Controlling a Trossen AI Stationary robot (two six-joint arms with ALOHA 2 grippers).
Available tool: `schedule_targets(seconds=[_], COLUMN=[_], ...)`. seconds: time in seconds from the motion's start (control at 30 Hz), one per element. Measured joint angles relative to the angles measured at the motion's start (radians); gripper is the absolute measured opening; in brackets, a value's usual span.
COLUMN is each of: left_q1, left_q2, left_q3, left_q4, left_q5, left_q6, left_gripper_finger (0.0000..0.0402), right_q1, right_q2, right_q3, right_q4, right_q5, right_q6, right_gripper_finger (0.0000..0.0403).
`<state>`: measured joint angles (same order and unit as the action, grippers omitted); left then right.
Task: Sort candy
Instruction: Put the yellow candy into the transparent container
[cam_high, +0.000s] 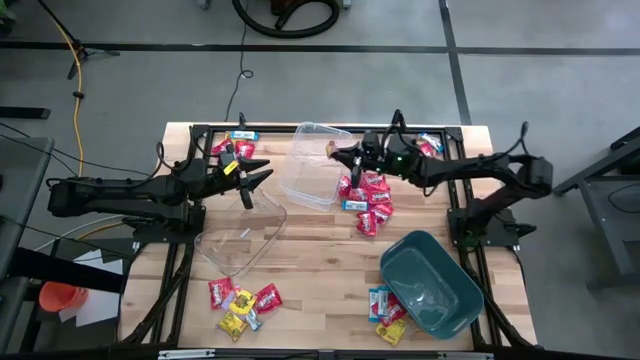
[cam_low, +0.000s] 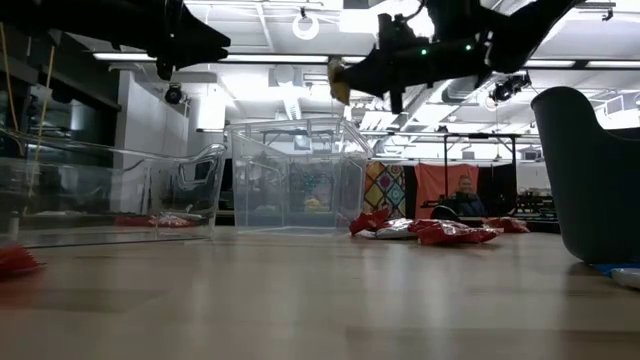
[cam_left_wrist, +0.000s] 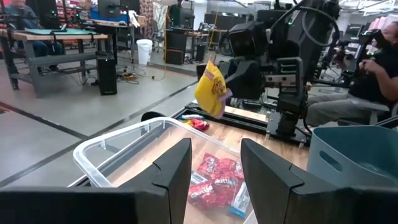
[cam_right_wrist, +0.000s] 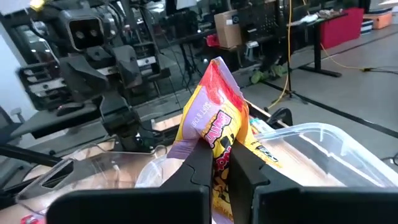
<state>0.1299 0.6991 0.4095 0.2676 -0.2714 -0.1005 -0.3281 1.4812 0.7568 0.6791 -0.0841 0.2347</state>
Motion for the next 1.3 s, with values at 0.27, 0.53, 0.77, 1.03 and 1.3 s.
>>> schedule_targets(seconds=[0.27, 0.53, 0.77, 1.03, 1.3], left_q1=[0.000, 0.000, 0.000, 0.000, 0.012], left_q2=[0.000, 0.000, 0.000, 0.007, 0.133], left_q3=[0.000, 0.000, 0.000, 0.000, 0.047], left_q4=[-0.001, -0.076, -0.092, -0.089, -0.061], left_q5=[0.000, 0.000, 0.000, 0.000, -0.152], left_q6=[0.000, 0.000, 0.000, -0.016, -0.014], left_gripper_finger=[0.0129, 0.0129, 0.0129, 0.0129, 0.0129], right_q1=[0.025, 0.033, 0.035, 0.042, 0.070], right_q2=[0.126, 0.196, 0.198, 0.148, 0.012], right_q3=[0.191, 0.364, 0.369, 0.369, 0.369], right_q4=[-0.162, -0.498, -0.571, -0.582, -0.576], right_q5=[0.029, 0.091, 0.101, 0.027, 0.023], right_q6=[-0.037, -0.116, -0.146, -0.226, -0.297], right_gripper_finger=[0.0038, 0.0140, 0.0228, 0.0250, 0.0250])
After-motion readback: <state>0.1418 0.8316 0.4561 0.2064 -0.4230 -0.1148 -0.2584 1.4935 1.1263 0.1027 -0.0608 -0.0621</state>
